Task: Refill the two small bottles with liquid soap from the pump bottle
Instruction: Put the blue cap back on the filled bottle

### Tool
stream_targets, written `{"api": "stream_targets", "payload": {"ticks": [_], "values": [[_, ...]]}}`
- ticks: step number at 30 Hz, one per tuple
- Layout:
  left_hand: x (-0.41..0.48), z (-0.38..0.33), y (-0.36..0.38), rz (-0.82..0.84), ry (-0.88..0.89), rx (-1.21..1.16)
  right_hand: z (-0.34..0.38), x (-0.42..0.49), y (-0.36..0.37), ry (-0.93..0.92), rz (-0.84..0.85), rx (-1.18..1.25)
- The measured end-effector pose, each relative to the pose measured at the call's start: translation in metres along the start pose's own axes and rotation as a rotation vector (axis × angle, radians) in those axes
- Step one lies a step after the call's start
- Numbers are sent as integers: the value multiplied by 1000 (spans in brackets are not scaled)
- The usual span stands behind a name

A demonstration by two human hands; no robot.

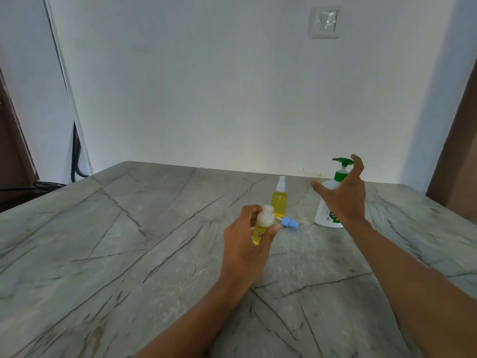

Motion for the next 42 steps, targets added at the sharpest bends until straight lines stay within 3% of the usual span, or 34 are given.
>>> {"api": "stream_targets", "payload": {"ticks": [9, 11, 13, 15, 17, 20, 23, 29, 39, 42], "values": [[0, 1, -2, -7, 1, 26, 8, 1, -2, 10, 87, -104], [1, 2, -2, -15, -1, 29, 16, 0, -9, -31, 37, -191], [1, 3, -3, -20, -6, 28, 36, -5, -24, -168, -93, -298], [1, 4, -3, -23, -21, 24, 67, -19, -35, -427, -189, -329], [2, 5, -5, -26, -41, 18, 90, -33, -25, -591, -36, -248], [3, 6, -7, -35, -58, 0, 89, -58, 20, -516, 473, -259], [2, 7, -10, -38, -68, -18, 64, -79, 55, -473, 719, -426], [3, 11, -16, -76, -107, -71, 39, -89, 78, -433, 778, -593], [3, 12, -18, -106, -83, -45, 39, -93, 80, -360, 757, -337], [3, 11, -22, -122, -95, -45, 67, -85, 49, -300, 659, -148]]}}
Point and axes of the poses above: each hand's wrist, its own x-axis towards the middle knuckle, its own y-axis out of the palm, z = x × y, the point moved 8 cm from there along x, towards the middle knuckle, and after that the axes turned 6 degrees about x, right-handed, at the moved point
